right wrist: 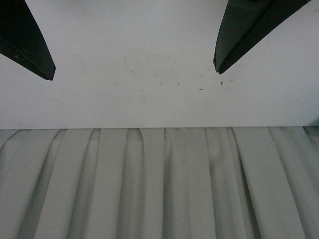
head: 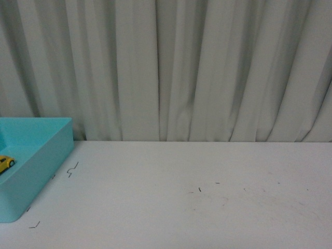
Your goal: Wind up and store yellow beetle toy
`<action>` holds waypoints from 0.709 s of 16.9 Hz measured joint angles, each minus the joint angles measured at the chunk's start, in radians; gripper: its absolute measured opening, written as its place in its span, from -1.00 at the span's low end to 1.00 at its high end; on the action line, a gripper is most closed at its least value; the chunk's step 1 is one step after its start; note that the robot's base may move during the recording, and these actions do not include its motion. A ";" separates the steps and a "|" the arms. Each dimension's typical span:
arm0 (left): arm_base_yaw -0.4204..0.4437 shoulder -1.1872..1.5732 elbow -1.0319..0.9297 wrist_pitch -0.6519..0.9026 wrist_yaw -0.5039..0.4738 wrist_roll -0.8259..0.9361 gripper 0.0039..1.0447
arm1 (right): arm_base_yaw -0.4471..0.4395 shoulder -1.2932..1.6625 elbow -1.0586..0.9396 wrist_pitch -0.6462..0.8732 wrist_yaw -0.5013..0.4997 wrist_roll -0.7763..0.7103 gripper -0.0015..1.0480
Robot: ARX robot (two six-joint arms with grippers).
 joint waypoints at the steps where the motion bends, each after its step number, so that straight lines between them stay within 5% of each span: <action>1: 0.000 0.000 0.000 0.000 0.000 0.000 0.88 | 0.000 0.000 0.000 0.000 0.000 0.000 0.87; 12: 0.000 0.000 0.000 0.000 0.000 0.000 0.88 | 0.000 0.000 0.000 0.000 0.000 0.000 0.87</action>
